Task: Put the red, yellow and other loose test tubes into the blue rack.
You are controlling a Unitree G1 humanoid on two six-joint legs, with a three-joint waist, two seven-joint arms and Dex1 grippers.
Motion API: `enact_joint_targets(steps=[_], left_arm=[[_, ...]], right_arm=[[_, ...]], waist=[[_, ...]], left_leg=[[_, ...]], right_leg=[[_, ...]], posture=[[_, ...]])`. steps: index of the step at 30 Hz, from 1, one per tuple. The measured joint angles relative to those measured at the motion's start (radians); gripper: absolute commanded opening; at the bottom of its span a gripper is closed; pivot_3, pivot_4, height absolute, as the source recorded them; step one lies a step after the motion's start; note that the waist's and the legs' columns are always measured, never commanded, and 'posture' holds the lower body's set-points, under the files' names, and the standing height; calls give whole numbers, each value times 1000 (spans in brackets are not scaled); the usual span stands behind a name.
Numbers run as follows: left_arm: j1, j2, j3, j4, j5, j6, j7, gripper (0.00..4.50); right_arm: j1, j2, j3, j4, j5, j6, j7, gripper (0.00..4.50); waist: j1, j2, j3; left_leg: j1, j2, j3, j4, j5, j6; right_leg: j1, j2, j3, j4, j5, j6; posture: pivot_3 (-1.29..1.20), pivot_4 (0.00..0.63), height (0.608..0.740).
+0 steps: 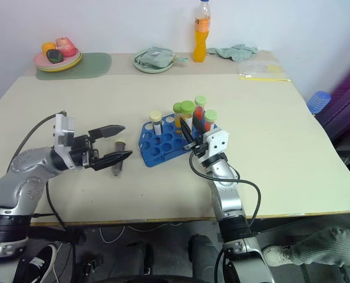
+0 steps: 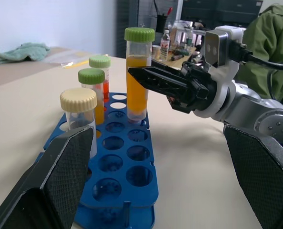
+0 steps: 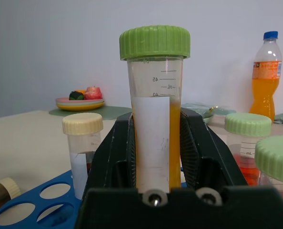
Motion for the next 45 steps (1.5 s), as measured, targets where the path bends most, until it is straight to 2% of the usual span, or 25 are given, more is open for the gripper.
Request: enact_joint_targets(steps=[22, 43, 45], left_arm=[[-3, -1, 0, 1, 6, -15, -1, 4500], [-7, -18, 0, 11, 22, -39, -1, 4500], [-7, -18, 0, 11, 22, -40, -1, 4500]], right_arm=[[-32, -10, -12, 116, -20, -80, -3, 856], [-16, -15, 7, 104, -30, -56, 7, 856], [-18, -19, 4, 108, -26, -48, 16, 1812]], waist=[[0, 0, 0], [0, 0, 0], [0, 0, 0]], left_leg=[[7, 0, 1, 0, 0, 0], [9, 0, 1, -1, 0, 0], [9, 0, 1, -1, 0, 0]], right_leg=[[6, 0, 1, 0, 0, 0], [8, 0, 1, 0, 0, 0], [8, 0, 1, 0, 0, 0]], posture=[[0, 150, 740], [0, 150, 740], [0, 150, 740]])
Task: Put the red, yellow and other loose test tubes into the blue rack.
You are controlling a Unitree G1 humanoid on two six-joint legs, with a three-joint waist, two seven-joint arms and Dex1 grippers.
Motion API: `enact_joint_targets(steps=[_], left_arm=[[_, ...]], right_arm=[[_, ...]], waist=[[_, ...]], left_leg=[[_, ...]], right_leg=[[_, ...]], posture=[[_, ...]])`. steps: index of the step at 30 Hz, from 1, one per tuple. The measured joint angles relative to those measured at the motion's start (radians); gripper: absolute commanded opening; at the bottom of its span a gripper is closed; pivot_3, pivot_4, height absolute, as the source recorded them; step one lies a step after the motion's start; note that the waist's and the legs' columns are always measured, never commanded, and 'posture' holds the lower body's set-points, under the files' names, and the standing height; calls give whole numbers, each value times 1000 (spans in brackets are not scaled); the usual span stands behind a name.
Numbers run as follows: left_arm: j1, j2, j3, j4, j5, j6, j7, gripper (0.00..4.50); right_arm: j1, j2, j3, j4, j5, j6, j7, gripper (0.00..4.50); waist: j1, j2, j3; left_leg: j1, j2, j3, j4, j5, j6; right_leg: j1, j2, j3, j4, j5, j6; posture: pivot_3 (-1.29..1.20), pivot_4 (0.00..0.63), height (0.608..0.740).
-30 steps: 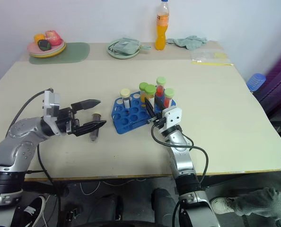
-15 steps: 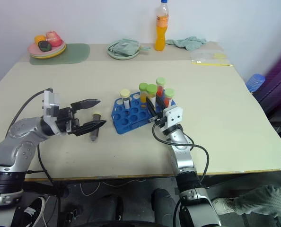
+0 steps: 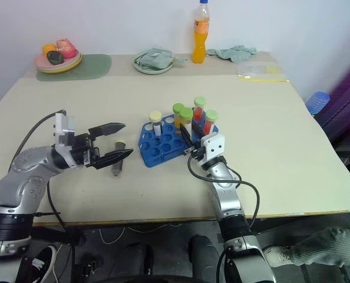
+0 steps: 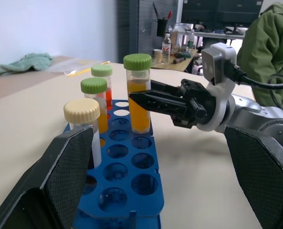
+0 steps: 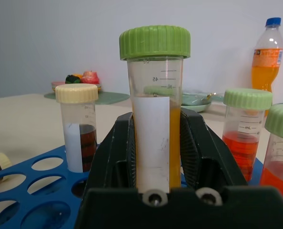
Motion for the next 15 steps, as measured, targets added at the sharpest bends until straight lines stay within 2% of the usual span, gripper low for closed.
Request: enact_joint_targets(steps=[6, 11, 15], left_arm=[[2, -2, 0, 0, 1, -2, 3, 4500], [22, -4, -1, 0, 12, -9, 2, 4500], [34, -4, 0, -8, 14, -9, 4, 4500]], right_arm=[[0, -2, -5, 1, 14, 13, 19, 4477], [16, -14, -3, -45, 13, 33, 25, 4477], [91, -62, 10, -205, 32, 110, 55, 4477]], waist=[[0, 0, 0], [0, 0, 0], [3, 0, 0]], left_leg=[[0, 0, 0, 0, 0, 0], [0, 0, 0, 0, 0, 0], [0, 0, 0, 0, 0, 0]], right_leg=[[0, 0, 0, 0, 0, 0], [0, 0, 0, 0, 0, 0], [0, -1, 0, 0, 0, 0]], posture=[[0, 150, 740], [0, 150, 740], [0, 150, 740]])
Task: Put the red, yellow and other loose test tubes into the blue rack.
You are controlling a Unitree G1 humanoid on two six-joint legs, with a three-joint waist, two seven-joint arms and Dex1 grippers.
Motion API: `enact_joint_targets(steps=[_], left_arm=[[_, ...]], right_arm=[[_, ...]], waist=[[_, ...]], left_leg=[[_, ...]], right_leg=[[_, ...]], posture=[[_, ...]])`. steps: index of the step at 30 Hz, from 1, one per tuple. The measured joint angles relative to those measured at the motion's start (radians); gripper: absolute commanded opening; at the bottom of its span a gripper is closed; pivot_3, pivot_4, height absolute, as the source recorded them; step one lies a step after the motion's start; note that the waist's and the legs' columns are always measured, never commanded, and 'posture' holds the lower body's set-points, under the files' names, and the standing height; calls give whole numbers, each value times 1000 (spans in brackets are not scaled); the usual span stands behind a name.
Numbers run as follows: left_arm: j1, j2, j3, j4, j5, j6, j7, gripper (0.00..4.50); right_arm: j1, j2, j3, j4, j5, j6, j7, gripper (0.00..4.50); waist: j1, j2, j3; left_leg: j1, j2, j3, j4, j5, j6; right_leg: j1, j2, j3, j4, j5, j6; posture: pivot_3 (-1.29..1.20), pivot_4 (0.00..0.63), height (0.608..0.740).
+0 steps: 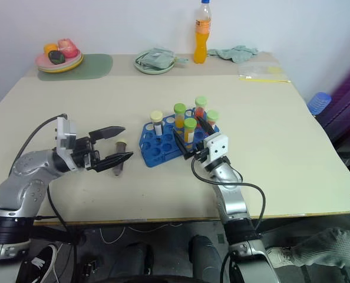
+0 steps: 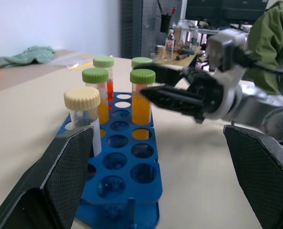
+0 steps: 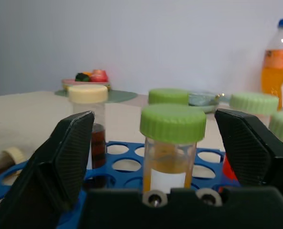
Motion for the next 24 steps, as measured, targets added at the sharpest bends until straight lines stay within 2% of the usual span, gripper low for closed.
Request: enact_joint_targets(steps=[4, 7, 10, 13, 18, 24], left_arm=[[39, 15, 3, -44, 5, 11, 24, 4500], [80, 48, 10, -110, 14, 53, 87, 4500], [99, 83, 13, -176, 48, 124, 180, 4500], [77, 157, 8, -223, 107, 284, 315, 4500], [-66, 123, 16, -285, 46, 664, 550, 4500], [-189, 161, 14, -300, 17, 989, 647, 4500]], right_arm=[[145, -119, -7, -264, 54, 144, 42, 4477], [209, -232, -60, -410, 106, 234, 78, 4477], [229, -334, -132, -489, 198, 321, 134, 4477], [198, -444, -192, -530, 315, 417, 215, 4477], [52, -439, -186, -530, 372, 482, 234, 4477], [18, -379, -117, -506, 355, 492, 234, 4477]], waist=[[0, 0, 0], [-1, 0, 0], [-1, 0, 0], [-2, -1, 1], [-1, -3, 1], [1, -3, 2]], left_leg=[[0, 0, 0, 0, 0, 0], [1, 0, 0, 0, 0, 0], [1, 0, 0, 0, 0, 0], [2, 0, 0, 0, 0, 0], [1, 0, -1, 0, 0, 0], [0, 0, -1, 0, 0, 0]], right_leg=[[0, -1, 0, 0, 0, 0], [0, 0, 1, 0, 0, 0], [1, 1, 1, 0, 0, 0], [1, 1, 1, -1, -1, 0], [1, 2, 1, -1, 0, 1], [0, 1, 0, -1, 0, 3]], posture=[[0, 150, 740], [0, 150, 740], [0, 150, 740], [0, 150, 740], [0, 150, 740], [0, 150, 740]])
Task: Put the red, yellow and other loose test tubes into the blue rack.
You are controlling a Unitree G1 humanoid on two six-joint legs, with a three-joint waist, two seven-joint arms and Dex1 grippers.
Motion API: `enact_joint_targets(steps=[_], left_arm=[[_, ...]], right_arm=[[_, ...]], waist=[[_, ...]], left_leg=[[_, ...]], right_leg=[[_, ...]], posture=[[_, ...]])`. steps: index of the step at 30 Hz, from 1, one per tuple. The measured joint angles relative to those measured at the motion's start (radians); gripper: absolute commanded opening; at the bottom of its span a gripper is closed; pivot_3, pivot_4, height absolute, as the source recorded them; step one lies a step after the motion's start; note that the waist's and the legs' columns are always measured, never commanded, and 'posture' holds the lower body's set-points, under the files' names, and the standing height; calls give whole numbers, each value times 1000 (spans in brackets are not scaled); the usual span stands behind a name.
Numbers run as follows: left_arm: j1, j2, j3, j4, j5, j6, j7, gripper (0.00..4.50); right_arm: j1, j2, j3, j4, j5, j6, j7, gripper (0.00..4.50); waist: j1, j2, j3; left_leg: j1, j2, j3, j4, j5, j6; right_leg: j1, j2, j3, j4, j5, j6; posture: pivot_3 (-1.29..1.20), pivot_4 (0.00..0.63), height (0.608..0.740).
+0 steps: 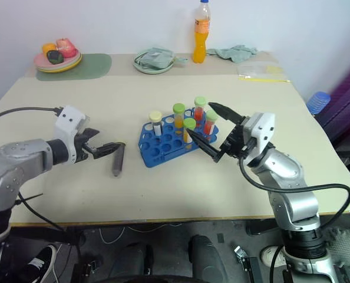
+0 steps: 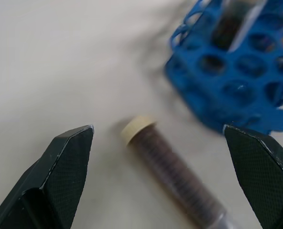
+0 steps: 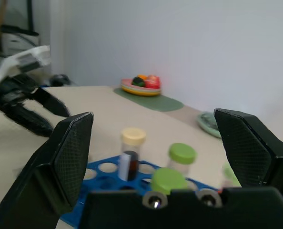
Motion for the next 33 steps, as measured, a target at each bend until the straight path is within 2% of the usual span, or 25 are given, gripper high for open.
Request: enact_joint_targets(steps=[4, 8, 13, 20, 23, 27, 33], left_arm=[[-159, -1, 29, 121, -69, 274, 24, 4500], [-262, 31, 34, 339, -200, 329, 100, 4500], [-450, 103, -138, 616, -281, 329, 162, 4500], [-681, 80, -452, 926, -268, 330, 79, 4500], [-760, 41, -546, 987, -248, 330, 20, 4500], [-785, 31, -640, 1019, -227, 330, -48, 4500], [-785, -10, -689, 1057, -201, 331, -106, 4500]], right_arm=[[-20, 8, 19, 15, -4, -1, 16, 4477], [-22, 12, 31, 18, -14, -2, 24, 4477], [-29, 44, 45, 24, -28, -3, 23, 4477], [-30, 47, 61, 32, -41, -9, 44, 4477], [-36, 50, 63, 38, -52, -11, 42, 4477], [-43, 56, 64, 37, -61, -13, 38, 4477], [-42, 64, 64, 37, -68, -20, 29, 4477]], waist=[[1, -1, 0], [-2, -1, 0], [1, -1, 0], [4, -2, 1], [4, -2, 1], [-5, -2, 1], [2, -2, 1]], left_leg=[[0, -1, 0, 1, 0, 0], [0, 0, -1, 0, 0, 0], [0, -1, -1, 0, 0, 0], [-2, -2, -1, 1, 0, -1], [-2, -2, -1, 1, 0, -1], [-1, -2, -1, 0, 0, 0], [-3, -1, -1, 1, 0, 0]], right_leg=[[1, 0, 0, 0, -1, -2], [0, 0, -1, 1, 0, 1], [0, 0, -1, 1, 0, 1], [-1, 0, -1, 1, -1, -2], [-1, 0, -1, 0, -1, -2], [-2, 1, 0, 1, -1, -2], [-3, 1, 0, 1, -1, -2]], posture=[[0, 150, 740], [0, 150, 740], [0, 150, 740], [0, 150, 740], [0, 150, 740], [0, 150, 740], [0, 150, 740]])
